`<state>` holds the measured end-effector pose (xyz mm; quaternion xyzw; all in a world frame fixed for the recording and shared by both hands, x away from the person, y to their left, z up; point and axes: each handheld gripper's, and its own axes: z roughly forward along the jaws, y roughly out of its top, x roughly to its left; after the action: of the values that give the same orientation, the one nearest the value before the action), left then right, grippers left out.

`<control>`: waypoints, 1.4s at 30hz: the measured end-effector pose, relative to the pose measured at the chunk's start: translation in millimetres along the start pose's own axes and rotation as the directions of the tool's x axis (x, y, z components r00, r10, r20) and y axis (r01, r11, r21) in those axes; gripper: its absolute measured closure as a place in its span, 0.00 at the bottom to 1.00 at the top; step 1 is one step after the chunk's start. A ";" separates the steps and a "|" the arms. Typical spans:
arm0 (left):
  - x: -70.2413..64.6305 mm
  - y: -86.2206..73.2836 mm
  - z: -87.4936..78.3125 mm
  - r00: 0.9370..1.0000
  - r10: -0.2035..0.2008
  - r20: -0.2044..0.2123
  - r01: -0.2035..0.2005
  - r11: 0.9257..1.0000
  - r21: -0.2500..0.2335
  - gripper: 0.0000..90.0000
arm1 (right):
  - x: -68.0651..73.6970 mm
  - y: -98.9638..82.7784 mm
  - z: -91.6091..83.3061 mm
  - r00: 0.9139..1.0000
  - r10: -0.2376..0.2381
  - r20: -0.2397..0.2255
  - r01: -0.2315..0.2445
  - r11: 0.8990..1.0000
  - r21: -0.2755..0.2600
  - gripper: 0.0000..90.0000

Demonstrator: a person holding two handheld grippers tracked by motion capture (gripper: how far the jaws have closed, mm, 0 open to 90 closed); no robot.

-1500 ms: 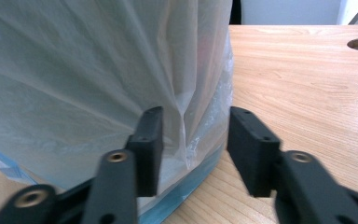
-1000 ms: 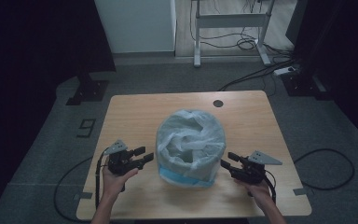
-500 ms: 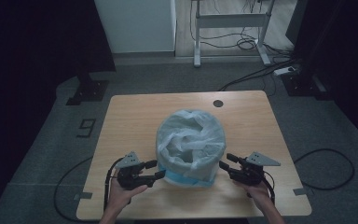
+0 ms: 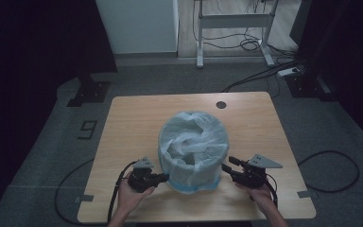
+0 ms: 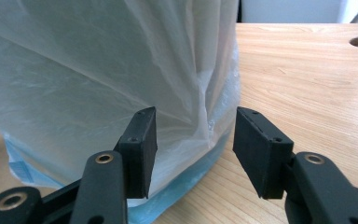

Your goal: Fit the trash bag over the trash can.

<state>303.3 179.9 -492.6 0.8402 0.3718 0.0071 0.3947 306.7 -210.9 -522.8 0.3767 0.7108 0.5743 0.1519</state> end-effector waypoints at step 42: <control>16.7 52.6 -80.1 0.966 0.256 0.028 -0.224 0.891 -0.396 0.41 | -19.4 -6.3 -26.8 0.998 0.054 0.037 -0.053 0.998 -0.026 0.41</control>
<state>323.5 221.4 -406.9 0.7840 0.2403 0.0962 0.5642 300.0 -243.8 -525.0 0.4043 0.6903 0.5798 0.1547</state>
